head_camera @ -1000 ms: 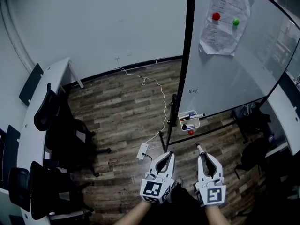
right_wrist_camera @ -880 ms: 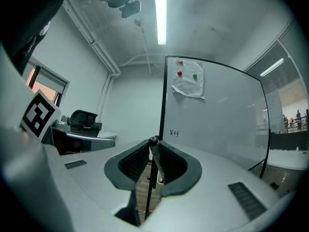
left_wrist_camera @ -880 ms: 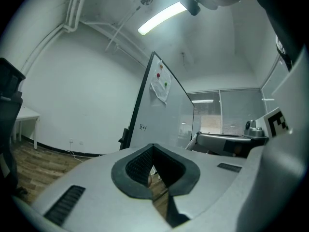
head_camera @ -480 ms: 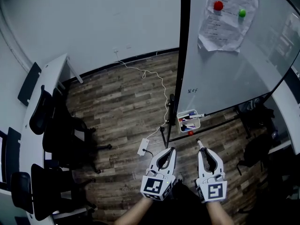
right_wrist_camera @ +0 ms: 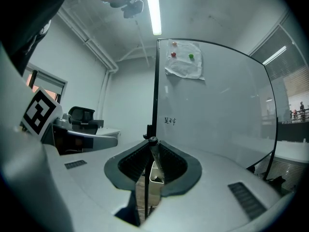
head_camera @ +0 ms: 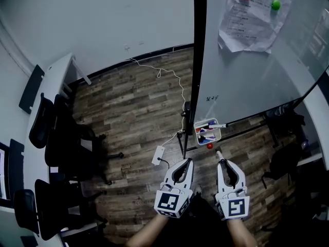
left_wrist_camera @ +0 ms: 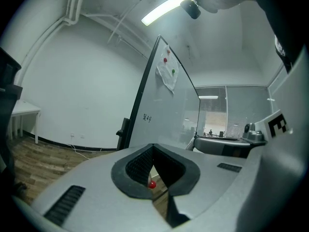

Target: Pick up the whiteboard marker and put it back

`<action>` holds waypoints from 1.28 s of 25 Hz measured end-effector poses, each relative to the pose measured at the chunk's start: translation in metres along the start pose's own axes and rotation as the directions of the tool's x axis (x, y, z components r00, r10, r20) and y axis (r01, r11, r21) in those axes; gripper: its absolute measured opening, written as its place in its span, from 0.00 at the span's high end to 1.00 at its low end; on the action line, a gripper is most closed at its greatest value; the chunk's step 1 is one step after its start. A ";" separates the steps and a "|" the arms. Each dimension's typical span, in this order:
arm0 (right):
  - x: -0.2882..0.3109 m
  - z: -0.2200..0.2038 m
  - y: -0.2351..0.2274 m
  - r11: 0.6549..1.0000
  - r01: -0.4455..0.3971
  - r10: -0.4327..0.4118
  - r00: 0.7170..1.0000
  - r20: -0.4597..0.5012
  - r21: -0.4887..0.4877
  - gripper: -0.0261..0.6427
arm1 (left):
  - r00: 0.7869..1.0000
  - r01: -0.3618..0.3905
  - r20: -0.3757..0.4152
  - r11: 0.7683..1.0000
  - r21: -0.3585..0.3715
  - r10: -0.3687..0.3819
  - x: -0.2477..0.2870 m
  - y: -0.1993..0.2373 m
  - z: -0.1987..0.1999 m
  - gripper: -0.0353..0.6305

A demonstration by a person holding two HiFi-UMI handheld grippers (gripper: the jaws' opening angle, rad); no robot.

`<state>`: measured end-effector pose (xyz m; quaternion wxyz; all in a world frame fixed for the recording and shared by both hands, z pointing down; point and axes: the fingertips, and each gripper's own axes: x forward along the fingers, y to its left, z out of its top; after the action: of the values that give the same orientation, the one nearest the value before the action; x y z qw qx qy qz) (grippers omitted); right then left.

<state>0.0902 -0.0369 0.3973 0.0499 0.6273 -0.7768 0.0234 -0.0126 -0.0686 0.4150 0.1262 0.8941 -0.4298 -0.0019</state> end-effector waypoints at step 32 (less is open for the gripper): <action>0.062 -0.027 -0.031 0.996 -0.028 0.030 0.999 -0.017 0.082 0.85 | 0.994 -0.024 -0.112 0.999 -0.039 0.020 0.056 0.014 -0.039 0.94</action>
<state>0.1085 -0.1015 0.4295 0.0310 0.6173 -0.7837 0.0614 0.0162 -0.1115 0.4619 0.1679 0.8853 -0.4317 0.0407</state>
